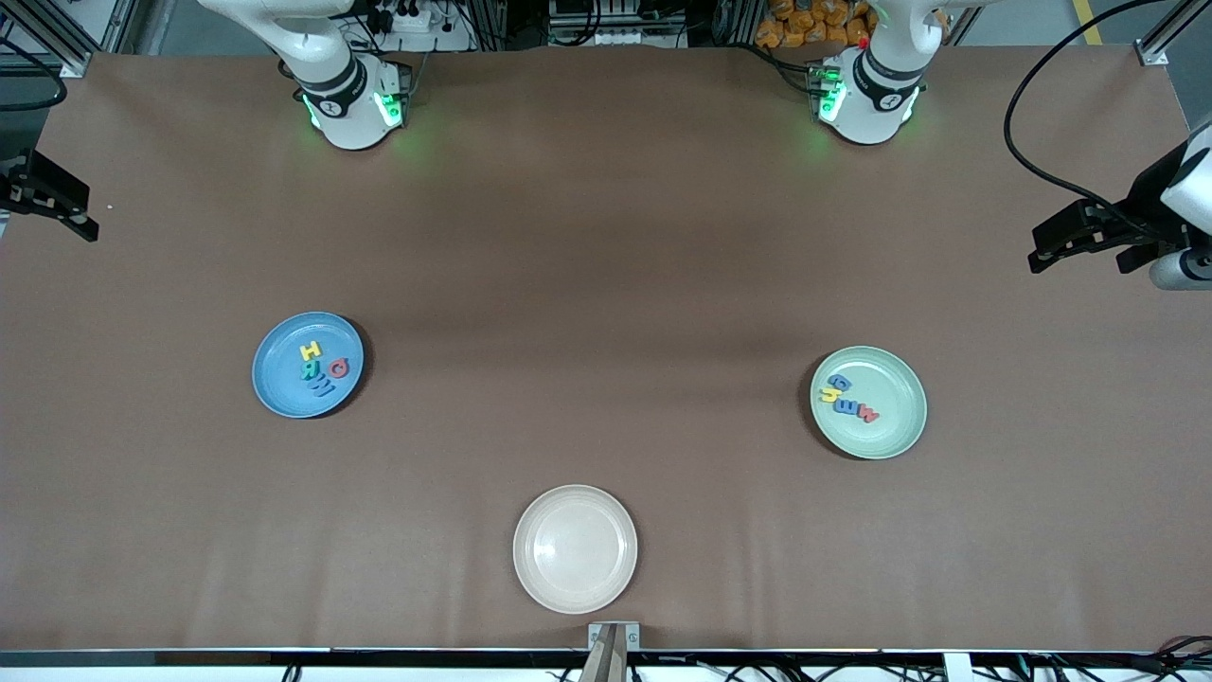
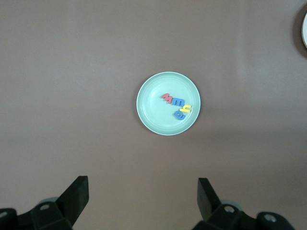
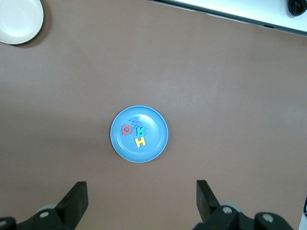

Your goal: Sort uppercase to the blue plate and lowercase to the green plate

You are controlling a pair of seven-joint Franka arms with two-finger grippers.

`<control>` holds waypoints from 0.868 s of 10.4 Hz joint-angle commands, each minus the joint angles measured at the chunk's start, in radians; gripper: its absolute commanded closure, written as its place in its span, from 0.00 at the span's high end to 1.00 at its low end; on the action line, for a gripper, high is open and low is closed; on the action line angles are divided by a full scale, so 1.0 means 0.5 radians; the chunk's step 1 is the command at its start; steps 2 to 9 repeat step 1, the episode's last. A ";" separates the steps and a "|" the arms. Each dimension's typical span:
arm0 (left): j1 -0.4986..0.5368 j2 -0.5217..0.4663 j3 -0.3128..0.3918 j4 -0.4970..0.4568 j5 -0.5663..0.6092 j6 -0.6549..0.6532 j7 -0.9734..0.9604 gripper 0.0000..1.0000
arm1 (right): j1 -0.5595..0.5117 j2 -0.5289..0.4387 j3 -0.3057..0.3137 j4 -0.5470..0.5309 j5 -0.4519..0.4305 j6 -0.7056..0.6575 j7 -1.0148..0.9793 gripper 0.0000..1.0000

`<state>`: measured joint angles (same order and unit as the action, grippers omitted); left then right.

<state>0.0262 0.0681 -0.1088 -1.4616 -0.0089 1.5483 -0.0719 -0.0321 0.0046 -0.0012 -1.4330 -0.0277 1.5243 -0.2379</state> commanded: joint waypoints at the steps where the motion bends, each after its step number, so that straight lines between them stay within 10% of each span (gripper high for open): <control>1: 0.003 0.020 0.000 0.055 0.021 -0.047 0.052 1.00 | -0.006 -0.018 0.021 0.000 -0.040 0.007 0.013 1.00; 9: 0.003 0.020 0.000 0.055 0.021 -0.047 0.052 1.00 | -0.006 -0.018 0.021 0.000 -0.040 0.007 0.013 1.00</control>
